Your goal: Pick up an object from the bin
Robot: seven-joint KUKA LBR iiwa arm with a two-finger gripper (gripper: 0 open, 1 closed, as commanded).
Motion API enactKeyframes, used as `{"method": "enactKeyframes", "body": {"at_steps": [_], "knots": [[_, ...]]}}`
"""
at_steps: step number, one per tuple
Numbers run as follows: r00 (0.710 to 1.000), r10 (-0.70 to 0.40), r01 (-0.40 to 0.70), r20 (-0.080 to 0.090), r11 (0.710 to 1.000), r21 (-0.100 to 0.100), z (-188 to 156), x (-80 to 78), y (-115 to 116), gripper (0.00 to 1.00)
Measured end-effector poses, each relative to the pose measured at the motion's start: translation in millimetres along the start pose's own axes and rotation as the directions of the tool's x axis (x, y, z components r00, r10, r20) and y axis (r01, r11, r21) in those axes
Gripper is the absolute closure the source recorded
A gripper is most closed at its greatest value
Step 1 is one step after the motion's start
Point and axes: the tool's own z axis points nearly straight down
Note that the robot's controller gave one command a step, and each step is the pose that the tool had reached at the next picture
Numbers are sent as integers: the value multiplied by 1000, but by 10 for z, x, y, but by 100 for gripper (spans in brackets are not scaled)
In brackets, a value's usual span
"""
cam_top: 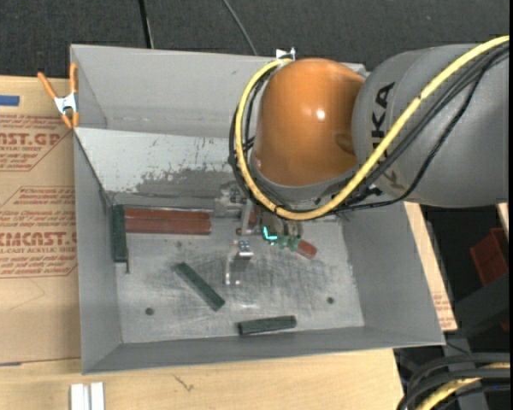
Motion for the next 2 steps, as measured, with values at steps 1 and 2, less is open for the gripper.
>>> {"method": "enactKeyframes", "body": {"at_steps": [1,2], "knots": [[1000,2,-2,8,1000,-1,-41,-17,-8,0],[996,90,-90,11,996,-3,743,34,59,0]]}}
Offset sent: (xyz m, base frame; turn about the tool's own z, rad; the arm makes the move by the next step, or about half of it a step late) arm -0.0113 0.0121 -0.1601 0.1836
